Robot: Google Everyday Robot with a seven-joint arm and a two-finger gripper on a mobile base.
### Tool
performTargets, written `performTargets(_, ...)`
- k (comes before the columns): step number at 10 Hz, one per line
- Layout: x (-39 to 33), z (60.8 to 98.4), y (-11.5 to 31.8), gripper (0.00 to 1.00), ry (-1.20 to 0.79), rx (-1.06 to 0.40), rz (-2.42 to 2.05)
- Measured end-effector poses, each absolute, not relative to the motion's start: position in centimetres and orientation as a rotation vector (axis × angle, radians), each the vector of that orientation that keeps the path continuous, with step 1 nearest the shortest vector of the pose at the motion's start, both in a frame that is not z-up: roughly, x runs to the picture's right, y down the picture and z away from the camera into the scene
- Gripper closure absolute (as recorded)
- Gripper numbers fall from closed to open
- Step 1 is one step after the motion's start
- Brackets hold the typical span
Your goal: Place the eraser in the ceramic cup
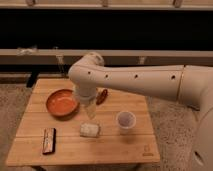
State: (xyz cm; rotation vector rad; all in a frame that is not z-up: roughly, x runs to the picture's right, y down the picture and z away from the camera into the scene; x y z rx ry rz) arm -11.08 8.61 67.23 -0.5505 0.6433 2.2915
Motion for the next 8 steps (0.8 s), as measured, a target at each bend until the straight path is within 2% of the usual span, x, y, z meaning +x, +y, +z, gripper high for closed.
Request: performTargets(8,-11.56,67.54,8.77,0.20,0.625,-0.551,2.258)
